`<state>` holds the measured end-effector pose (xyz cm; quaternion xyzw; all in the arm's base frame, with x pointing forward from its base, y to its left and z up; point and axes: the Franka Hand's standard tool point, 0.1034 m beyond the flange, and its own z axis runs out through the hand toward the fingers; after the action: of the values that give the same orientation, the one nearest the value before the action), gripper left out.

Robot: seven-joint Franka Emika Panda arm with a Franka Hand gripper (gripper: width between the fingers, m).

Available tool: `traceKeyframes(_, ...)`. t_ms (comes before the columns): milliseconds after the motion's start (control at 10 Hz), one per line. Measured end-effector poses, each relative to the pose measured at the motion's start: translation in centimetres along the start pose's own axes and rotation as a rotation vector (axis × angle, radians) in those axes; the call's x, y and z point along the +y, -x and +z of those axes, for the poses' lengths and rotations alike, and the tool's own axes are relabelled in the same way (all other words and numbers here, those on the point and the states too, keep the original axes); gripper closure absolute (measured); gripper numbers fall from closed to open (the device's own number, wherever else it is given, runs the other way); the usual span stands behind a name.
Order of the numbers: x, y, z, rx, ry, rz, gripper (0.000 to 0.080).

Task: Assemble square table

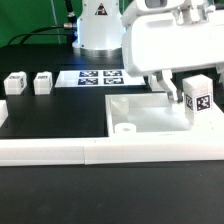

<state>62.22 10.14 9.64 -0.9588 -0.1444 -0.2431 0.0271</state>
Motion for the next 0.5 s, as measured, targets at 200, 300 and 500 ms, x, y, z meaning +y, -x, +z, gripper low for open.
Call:
traceKeyframes(200, 0.9, -0.7, -0.6, -0.036, -0.003, 0.006, 0.0151)
traceKeyframes(300, 0.5, 0.0, -0.1, -0.086, -0.018, 0.027, 0.0151)
traceKeyframes(500, -1.6, -0.3, 0.7, -0.262, -0.065, 0.080, 0.0151)
